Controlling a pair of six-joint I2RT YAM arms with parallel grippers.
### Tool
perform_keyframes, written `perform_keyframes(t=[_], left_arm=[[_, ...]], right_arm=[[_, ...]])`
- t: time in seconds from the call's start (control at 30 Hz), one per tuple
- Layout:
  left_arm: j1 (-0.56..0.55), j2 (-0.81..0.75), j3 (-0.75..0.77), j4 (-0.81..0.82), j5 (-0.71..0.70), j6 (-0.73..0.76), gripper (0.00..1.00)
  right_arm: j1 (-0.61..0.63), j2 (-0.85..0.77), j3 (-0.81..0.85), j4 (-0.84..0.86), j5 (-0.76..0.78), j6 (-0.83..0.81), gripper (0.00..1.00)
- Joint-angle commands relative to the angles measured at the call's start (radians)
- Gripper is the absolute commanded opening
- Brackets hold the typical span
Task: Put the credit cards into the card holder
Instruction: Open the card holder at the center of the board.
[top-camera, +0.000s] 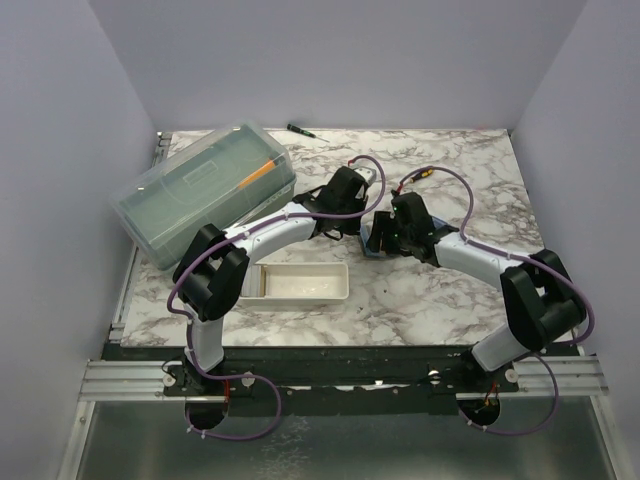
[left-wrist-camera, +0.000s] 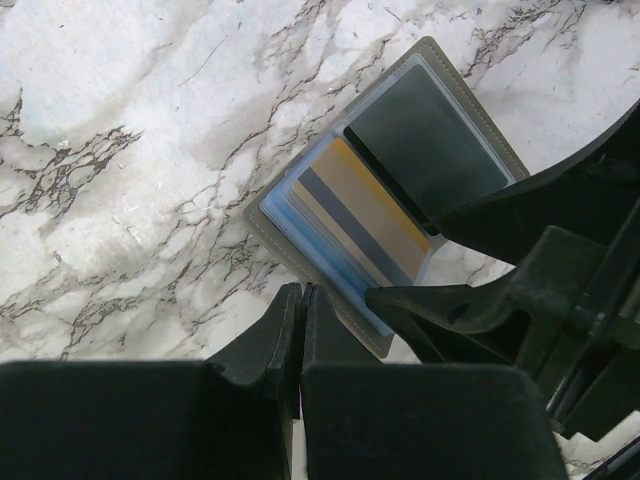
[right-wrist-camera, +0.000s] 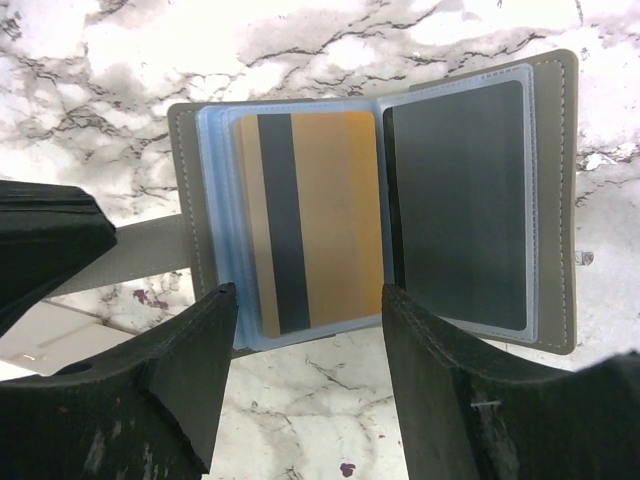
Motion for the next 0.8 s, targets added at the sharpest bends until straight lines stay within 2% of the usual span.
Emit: perform_keyframes(t=[0.0,0.13,0.3,0.43,0.77], left_arm=[[-0.005,-0.042,-0.004,0.01,0.024,0.003,0.0],[-0.005,-0.044,-0.004,0.01,0.027,0.002,0.0],[-0.004,-0.042,-0.004,0.01,0.029,0.002,0.0],[-0.005,-0.042,-0.004,0.01,0.03,0.001,0.0],[-0.004,-0.041,-0.005,0.01,0.018,0.006,0.0]], right_arm=[[0.001,0.035,0.032,0.011,-0.013,-0.011,0.62],[0.001,0.04,0.031,0.011,-0.003,-0.021,0.63],[0.001,0.035,0.031,0.008,-0.009,-0.04,0.7],[0.001,0.042,0.027,0.009,-0.013,-0.042,0.7],[0.001,0.01,0.057,-0.085,0.197,-0.026,0.57]])
